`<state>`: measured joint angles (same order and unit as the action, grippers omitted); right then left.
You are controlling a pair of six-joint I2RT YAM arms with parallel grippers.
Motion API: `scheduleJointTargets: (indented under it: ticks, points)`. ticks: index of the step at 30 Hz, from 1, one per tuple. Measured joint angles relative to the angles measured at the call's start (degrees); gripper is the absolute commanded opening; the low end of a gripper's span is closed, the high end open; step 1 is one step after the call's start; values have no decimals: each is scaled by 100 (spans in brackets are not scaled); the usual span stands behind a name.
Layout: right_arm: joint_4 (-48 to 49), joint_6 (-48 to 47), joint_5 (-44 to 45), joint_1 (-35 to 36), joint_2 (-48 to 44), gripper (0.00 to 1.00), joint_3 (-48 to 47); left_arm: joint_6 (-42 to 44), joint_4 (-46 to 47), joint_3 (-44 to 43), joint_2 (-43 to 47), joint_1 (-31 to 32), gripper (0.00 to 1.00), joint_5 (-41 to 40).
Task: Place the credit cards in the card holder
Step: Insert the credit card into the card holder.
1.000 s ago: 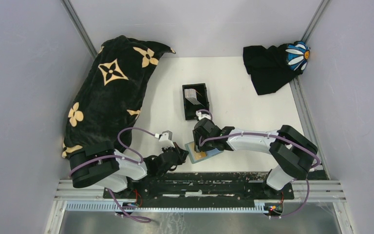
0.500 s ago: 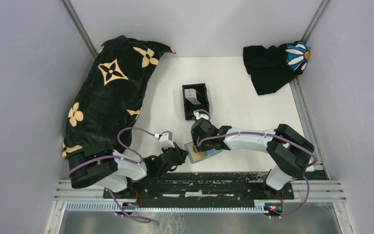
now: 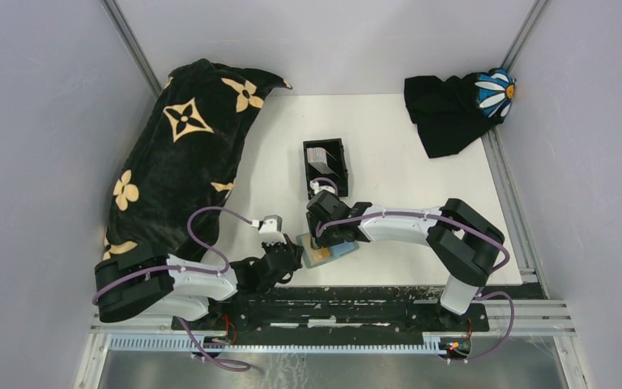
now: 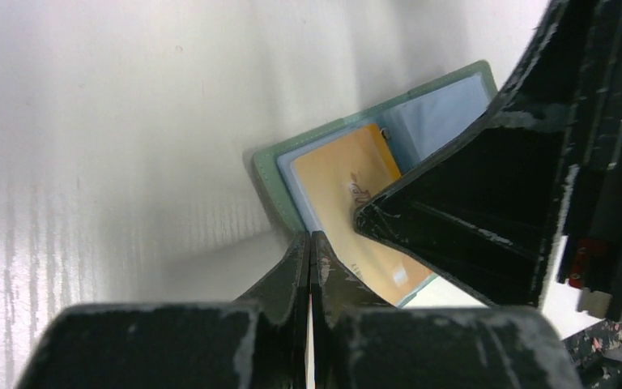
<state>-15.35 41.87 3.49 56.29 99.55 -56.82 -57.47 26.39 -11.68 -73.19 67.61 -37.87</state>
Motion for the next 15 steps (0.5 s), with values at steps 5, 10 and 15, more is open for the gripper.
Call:
scheduleJointTargets:
  ticks: [5, 10, 15]
  points:
    - [24, -33, -221, 66, 214, 47, -245, 153, -68, -151, 238, -4, 3, -122]
    - [-68, -98, -221, 90, 236, 48, -317, 249, -245, -247, 560, -35, 10, -254]
    - [-190, -199, -221, 118, 236, 50, -424, 232, -623, -273, 1012, -35, 24, -280]
